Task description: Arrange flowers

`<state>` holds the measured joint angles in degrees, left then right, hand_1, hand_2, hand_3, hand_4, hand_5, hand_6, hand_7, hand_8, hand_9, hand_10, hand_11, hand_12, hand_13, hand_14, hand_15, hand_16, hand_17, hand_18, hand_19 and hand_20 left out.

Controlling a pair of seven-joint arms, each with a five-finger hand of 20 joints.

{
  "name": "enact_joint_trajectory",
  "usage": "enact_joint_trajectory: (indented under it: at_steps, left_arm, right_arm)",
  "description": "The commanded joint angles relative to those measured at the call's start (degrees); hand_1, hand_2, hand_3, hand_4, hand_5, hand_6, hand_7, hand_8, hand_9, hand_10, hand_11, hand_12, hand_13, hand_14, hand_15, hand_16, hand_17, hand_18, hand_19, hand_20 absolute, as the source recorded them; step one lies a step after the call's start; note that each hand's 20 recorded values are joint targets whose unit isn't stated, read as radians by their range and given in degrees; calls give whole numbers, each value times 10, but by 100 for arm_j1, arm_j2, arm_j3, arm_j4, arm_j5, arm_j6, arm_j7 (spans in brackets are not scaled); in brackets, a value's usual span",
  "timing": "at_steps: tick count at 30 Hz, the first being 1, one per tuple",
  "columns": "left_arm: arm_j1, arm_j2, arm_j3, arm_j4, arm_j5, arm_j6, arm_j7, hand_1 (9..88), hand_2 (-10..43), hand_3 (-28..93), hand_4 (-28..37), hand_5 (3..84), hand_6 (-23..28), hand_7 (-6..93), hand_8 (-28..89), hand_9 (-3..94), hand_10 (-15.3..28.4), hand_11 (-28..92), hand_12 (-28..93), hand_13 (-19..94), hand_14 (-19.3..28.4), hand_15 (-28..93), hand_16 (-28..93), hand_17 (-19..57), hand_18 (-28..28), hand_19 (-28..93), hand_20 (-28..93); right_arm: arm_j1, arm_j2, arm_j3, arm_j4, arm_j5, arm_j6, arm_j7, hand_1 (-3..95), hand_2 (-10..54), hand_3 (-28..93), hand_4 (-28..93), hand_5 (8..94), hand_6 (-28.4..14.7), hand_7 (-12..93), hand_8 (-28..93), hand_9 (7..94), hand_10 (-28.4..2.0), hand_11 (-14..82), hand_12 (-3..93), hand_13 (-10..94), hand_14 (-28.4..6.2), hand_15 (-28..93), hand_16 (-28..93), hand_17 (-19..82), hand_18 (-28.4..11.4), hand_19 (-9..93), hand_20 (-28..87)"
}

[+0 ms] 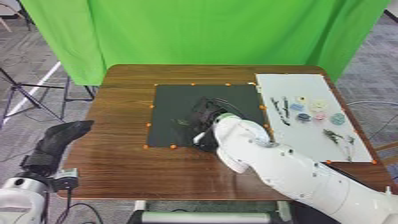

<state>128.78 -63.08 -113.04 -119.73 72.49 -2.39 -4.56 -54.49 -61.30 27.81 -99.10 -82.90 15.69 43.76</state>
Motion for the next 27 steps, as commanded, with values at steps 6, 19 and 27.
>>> enact_joint_trajectory:
  at_steps: [6,19,27]
  left_arm:
    - [187,-7,-191,-160,39,-258,-290,241,67,582,-244,445,73,104,-48,374,169,142,96,266,163,112,-12,4,82,86,104]
    - [203,8,-238,-209,42,-364,-387,243,67,581,-241,438,73,100,-47,363,167,136,97,257,161,103,-7,0,80,80,104]
    - [210,5,-263,-213,39,-415,-396,244,67,580,-238,434,73,100,-47,359,167,132,98,255,160,99,-4,-2,78,77,105]
  right_arm:
    - [-380,-301,420,254,2022,1524,446,701,-95,456,142,613,-127,666,-74,885,-154,460,239,937,18,643,172,790,-52,862,369]
    - [-643,-497,505,-223,2877,2011,237,696,-75,498,58,559,-131,690,-43,886,-158,420,217,937,11,584,157,792,-47,789,386]
    - [-533,-564,375,-74,2633,2281,191,693,-75,507,40,563,-132,689,-60,893,-155,390,211,937,0,557,157,790,-47,769,388]
